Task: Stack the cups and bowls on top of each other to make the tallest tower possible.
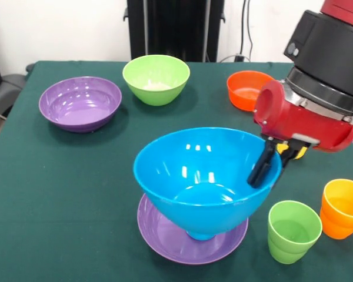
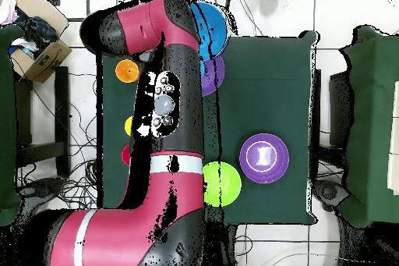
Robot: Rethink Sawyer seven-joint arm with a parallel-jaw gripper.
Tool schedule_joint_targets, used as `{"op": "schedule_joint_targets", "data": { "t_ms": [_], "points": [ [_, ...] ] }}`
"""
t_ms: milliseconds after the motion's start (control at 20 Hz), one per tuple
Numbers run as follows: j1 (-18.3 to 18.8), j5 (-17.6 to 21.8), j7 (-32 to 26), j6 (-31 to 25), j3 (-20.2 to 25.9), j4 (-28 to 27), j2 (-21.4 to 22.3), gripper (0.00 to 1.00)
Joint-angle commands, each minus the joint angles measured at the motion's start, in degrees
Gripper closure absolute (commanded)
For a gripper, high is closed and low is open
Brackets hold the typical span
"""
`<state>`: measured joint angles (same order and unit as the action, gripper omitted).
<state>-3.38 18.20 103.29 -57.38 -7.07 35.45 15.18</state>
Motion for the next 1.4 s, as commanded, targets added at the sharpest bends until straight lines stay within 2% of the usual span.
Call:
{"op": "schedule_joint_targets", "data": {
  "t_ms": [50,300,650,1000,1400],
  "points": [
    [1.3,2.5,-7.3,-3.2,0.8,6.0,1.8,1.0],
    [0.8,1.7,-6.2,-3.4,0.2,7.9,2.3,1.0],
    [0.1,1.0,-5.6,-6.6,-0.6,6.8,1.5,1.0],
    [1.2,0.0,-5.3,-4.6,0.0,10.7,1.4,1.0],
    [1.1,-0.4,-4.2,-3.8,0.5,12.6,2.0,1.0]
  ]
}}
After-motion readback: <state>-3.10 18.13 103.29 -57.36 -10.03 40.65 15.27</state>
